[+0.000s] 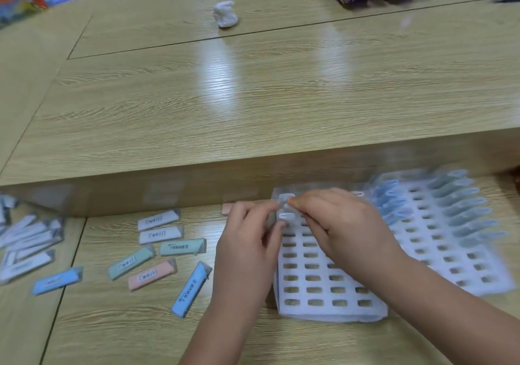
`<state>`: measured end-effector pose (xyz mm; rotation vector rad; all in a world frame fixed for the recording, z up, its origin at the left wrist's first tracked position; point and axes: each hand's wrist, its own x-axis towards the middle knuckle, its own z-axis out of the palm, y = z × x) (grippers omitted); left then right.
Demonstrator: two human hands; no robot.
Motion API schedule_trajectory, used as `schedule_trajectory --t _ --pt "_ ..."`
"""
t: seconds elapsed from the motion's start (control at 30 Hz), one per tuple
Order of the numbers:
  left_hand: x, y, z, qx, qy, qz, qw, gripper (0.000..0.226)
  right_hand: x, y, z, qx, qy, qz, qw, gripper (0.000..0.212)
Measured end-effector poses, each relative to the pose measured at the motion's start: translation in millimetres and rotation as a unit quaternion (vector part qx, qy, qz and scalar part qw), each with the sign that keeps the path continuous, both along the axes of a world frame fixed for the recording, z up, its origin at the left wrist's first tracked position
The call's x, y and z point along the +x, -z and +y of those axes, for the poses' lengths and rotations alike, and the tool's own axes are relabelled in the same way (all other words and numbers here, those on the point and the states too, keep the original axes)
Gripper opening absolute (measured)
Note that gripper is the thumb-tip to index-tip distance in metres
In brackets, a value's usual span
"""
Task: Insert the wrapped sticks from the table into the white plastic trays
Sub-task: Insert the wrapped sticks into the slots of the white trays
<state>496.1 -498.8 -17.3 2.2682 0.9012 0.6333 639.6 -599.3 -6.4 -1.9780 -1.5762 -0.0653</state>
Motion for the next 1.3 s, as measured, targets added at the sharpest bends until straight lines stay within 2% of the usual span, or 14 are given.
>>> schedule_trajectory --t 0.07,0.13,0.2,0.43,0.53,0.6,0.67,0.8,0.87,0.93,1.0,1.07,1.17,1.3 --pt "-1 3 -2 -0.032 -0.011 -0.021 0.999 0.028 1 1 0 -0.020 -0.011 -0.002 1.000 0.047" --pt "1 6 -5 -0.087 -0.035 -0.039 0.995 0.032 1 0 0 -0.030 -0.019 -0.011 0.999 0.051" --pt "6 9 -6 -0.142 -0.062 -0.067 0.986 0.032 3 0 1 -0.032 -0.020 -0.023 0.999 0.050" --pt "19 14 -16 -0.142 -0.097 -0.093 0.981 0.017 10 1 1 -0.042 -0.016 -0.016 0.999 0.042" --pt "15 12 -20 -0.176 -0.104 -0.099 0.974 0.024 6 -1 -3 -0.044 0.002 -0.003 0.999 0.041" --pt "5 8 -18 -0.160 -0.100 -0.088 0.978 0.033 -3 -4 -4 -0.026 0.038 -0.042 0.998 0.034" --pt "-14 4 -9 -0.121 -0.100 -0.079 0.984 0.032 -16 -9 1 0.015 0.062 -0.097 0.993 0.026" --pt "-76 1 29 -0.028 -0.142 -0.014 0.989 0.024 -55 -23 30 0.046 0.005 -0.120 0.992 0.020" --pt "-114 4 52 0.030 -0.156 0.042 0.986 0.022 -79 -21 50 -0.003 -0.077 -0.110 0.991 0.023" --pt "-144 9 68 0.043 -0.125 0.118 0.984 0.024 -100 -12 68 -0.092 -0.144 -0.083 0.982 0.026" --pt "-160 11 76 0.014 -0.061 0.184 0.981 0.026 -115 1 80 -0.187 -0.159 -0.074 0.967 0.030" --pt "-165 10 76 0.016 -0.021 0.213 0.977 0.024 -123 13 84 -0.246 -0.148 -0.083 0.954 0.032" --pt "-164 11 77 0.026 -0.015 0.228 0.973 0.021 -129 19 83 -0.263 -0.118 -0.085 0.954 0.028" --pt "-160 8 76 0.017 -0.024 0.219 0.975 0.014 -125 10 76 -0.262 -0.076 -0.006 0.962 0.020"
